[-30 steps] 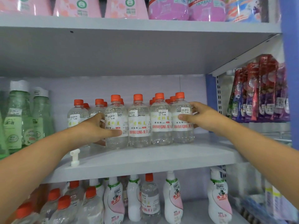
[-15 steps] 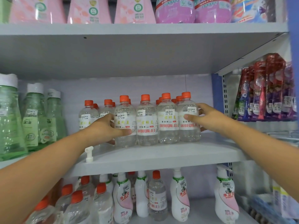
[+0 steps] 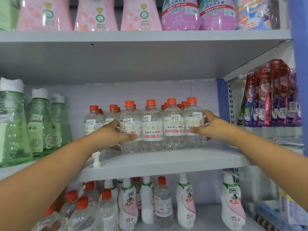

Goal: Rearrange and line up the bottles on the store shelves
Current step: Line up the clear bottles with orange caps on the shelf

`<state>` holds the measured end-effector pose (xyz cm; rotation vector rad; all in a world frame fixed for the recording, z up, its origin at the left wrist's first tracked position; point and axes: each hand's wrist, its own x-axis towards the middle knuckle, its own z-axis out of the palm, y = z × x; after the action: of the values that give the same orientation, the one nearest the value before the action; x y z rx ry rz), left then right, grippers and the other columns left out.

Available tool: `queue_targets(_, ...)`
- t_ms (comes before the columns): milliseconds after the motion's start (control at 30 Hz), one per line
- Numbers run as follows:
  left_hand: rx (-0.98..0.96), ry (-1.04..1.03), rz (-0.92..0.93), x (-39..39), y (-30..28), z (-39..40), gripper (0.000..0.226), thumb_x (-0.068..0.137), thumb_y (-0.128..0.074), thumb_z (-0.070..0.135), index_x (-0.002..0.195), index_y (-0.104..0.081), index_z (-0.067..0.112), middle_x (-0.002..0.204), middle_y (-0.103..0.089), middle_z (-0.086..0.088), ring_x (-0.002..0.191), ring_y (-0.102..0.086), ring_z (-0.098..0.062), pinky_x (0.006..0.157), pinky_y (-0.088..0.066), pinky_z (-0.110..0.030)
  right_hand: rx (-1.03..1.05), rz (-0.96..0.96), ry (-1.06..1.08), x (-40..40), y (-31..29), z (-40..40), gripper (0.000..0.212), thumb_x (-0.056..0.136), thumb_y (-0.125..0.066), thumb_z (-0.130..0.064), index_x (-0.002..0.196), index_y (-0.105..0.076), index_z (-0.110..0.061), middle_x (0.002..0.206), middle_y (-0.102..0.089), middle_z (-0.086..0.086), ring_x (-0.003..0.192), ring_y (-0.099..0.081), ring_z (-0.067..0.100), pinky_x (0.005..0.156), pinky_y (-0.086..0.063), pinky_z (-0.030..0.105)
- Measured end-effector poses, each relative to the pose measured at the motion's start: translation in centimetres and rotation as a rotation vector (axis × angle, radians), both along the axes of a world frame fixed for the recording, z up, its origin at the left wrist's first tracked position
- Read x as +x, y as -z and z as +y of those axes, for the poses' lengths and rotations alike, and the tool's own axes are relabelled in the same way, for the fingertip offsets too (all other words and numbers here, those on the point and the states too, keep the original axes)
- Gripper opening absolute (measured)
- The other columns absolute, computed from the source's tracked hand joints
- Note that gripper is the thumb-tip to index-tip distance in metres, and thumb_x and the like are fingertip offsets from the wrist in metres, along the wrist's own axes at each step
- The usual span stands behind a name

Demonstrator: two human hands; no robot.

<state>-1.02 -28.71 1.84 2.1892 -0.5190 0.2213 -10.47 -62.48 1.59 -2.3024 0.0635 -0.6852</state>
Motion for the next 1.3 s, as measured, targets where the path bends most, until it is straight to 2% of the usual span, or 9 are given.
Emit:
queue_targets(167, -0.086, -0.012, 0.031, -1.7, 0.4, 1.4, 0.09, 0.071, -0.082, 0.062, 0.143, -0.046, 0.022, 0.113, -0.069, 0.003, 0.089, -0.076, -0.013, 0.085, -0.061, -0.031, 0.019, -0.065, 0.092, -2.0, -0.3, 1.9, 0.095, 0.082, -0.077, -0.051, 0.157, -0.026, -0.025, 0.139, -0.056, -0.001, 0.108, -0.059, 0.016, 0.093, -0.048, 0.036)
queue_targets(267, -0.256, 0.017, 0.005, -4.4, 1.7, 3.1, 0.076, 0.082, -0.075, 0.059, 0.143, -0.05, 0.021, 0.119, -0.071, 0.006, 0.096, -0.074, -0.008, 0.098, -0.049, -0.029, 0.06, -0.34, 0.108, -4.7, 0.6, 4.9, 0.09, 0.081, -0.073, -0.056, 0.155, -0.031, -0.026, 0.145, -0.052, -0.005, 0.124, -0.054, 0.016, 0.099, -0.047, 0.039)
queue_targets(400, -0.583, 0.027, -0.173, -10.1, 4.7, 7.5, 0.062, 0.083, -0.076, 0.056, 0.135, -0.057, 0.03, 0.123, -0.07, 0.011, 0.107, -0.071, -0.006, 0.103, -0.053, -0.038, 0.209, -0.703, -0.183, -9.7, 5.7, 12.2, 0.066, 0.08, -0.071, -0.054, 0.139, -0.047, -0.037, 0.128, -0.063, -0.016, 0.121, -0.06, 0.007, 0.092, -0.052, 0.019)
queue_targets(600, -0.82, -0.124, -0.185, -14.7, 16.3, 12.9, 0.057, 0.068, -0.077, 0.043, 0.122, -0.063, 0.032, 0.118, -0.073, 0.012, 0.106, -0.07, -0.003, 0.084, -0.055, -0.02, 0.421, -0.313, -0.535, -9.3, 18.5, 23.2, 0.066, 0.07, -0.074, -0.07, 0.129, -0.057, -0.046, 0.125, -0.066, -0.017, 0.114, -0.064, 0.004, 0.085, -0.056, 0.022)
queue_targets(733, -0.751, -0.367, -0.062, -10.6, 23.9, 15.9, 0.044, 0.084, -0.079, 0.027, 0.124, -0.061, 0.025, 0.124, -0.067, 0.009, 0.114, -0.065, -0.007, 0.095, -0.055, -0.027, 0.444, 0.059, -0.42, -2.2, 23.1, 27.1, 0.047, 0.084, -0.077, -0.041, 0.125, -0.054, -0.041, 0.122, -0.063, -0.021, 0.103, -0.063, -0.006, 0.075, -0.051, 0.014)
queue_targets(800, -0.691, -0.392, -0.055, -8.9, 26.4, 16.7, 0.044, 0.088, -0.077, 0.017, 0.126, -0.057, 0.024, 0.126, -0.064, 0.008, 0.116, -0.062, -0.006, 0.107, -0.049, -0.034, 0.423, 0.073, -0.352, 0.8, 24.3, 28.9, 0.045, 0.087, -0.077, -0.036, 0.126, -0.054, -0.039, 0.125, -0.062, -0.016, 0.102, -0.062, -0.004, 0.079, -0.051, 0.015)
queue_targets(900, -0.525, -0.412, -0.148, -6.8, 27.8, 16.2, 0.049, 0.087, -0.078, 0.021, 0.128, -0.053, 0.03, 0.122, -0.059, 0.019, 0.113, -0.056, 0.009, 0.103, -0.043, -0.016, 0.339, 0.011, -0.272, 4.2, 24.7, 32.3, 0.052, 0.085, -0.078, -0.042, 0.131, -0.055, -0.036, 0.128, -0.059, -0.016, 0.109, -0.06, 0.001, 0.093, -0.054, 0.03)
queue_targets(1100, -0.313, -0.529, -0.165, -2.3, 25.9, 14.8, 0.088, 0.087, -0.076, 0.027, 0.157, -0.027, 0.004, 0.156, -0.032, -0.02, 0.145, -0.031, -0.035, 0.116, -0.031, -0.038, -0.086, 0.057, -0.04, 8.2, 22.3, 36.4, 0.034, 0.088, -0.066, -0.055, 0.112, -0.06, -0.032, 0.109, -0.066, -0.006, 0.103, -0.064, 0.019, 0.084, -0.053, 0.033)
queue_targets(1300, -0.153, -0.65, -0.157, 1.0, 26.5, 15.4, 0.087, 0.083, -0.077, 0.023, 0.152, -0.031, -0.004, 0.148, -0.033, -0.03, 0.131, -0.04, -0.048, 0.109, -0.038, -0.046, -0.034, 0.035, -0.028, 7.4, 22.1, 35.7, 0.014, 0.096, -0.058, -0.041, 0.098, -0.063, -0.028, 0.098, -0.069, -0.002, 0.095, -0.066, 0.023, 0.078, -0.051, 0.034)
